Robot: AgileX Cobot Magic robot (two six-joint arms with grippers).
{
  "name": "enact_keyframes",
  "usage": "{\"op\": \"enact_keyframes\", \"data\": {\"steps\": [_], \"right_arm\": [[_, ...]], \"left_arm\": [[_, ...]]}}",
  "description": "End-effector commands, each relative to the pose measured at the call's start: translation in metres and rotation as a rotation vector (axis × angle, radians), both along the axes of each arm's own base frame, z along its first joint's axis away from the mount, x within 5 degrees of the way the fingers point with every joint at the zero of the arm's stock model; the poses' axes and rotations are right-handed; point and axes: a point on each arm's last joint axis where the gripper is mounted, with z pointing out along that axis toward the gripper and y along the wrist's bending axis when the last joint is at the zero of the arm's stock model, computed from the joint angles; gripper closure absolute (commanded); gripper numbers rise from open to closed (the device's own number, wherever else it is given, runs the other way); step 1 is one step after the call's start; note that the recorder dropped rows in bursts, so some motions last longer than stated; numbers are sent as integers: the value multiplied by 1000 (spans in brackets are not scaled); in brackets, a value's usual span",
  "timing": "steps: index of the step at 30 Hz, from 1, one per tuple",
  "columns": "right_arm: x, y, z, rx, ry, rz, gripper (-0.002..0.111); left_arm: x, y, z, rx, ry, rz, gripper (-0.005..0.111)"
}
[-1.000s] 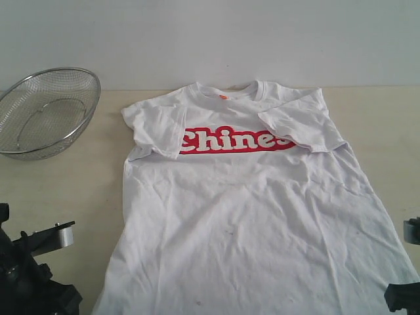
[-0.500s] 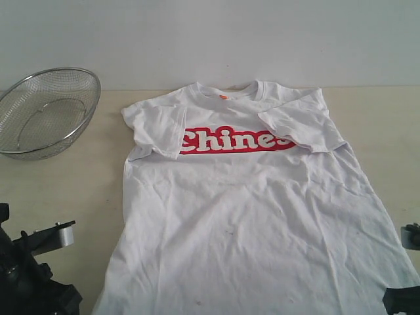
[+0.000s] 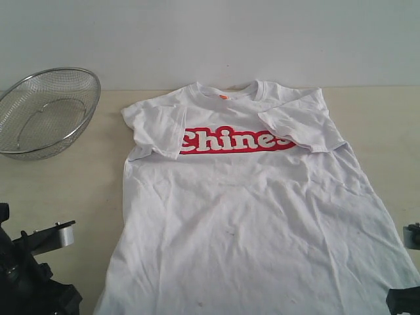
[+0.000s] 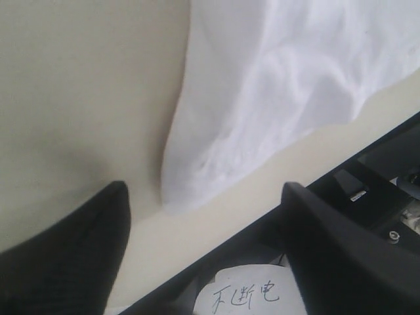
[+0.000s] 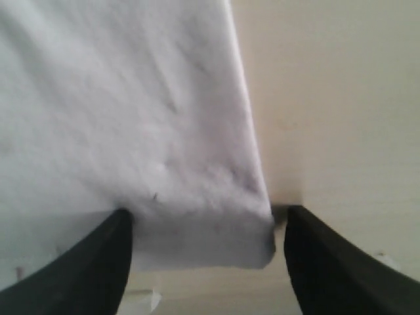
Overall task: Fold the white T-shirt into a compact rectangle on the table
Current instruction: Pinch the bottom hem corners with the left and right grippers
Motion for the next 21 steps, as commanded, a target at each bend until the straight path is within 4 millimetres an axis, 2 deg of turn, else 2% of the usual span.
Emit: {"op": "enact_keyframes", "data": {"steps": [1,4,13,21], "right_arm": [[3,3,-5,44,-27,2,48],[3,3,-5,46,-28,6,53],[3,3,-5,47,-28,4,107],[3,3,-5,47,-26,5,108]], "left_arm": [[1,-2,0,-3,-6,-7,45],[1,-2,0,-3,-6,-7,45],[1,-2,0,-3,-6,-7,45],[0,-1,0,-1,-6,-13,45]]}}
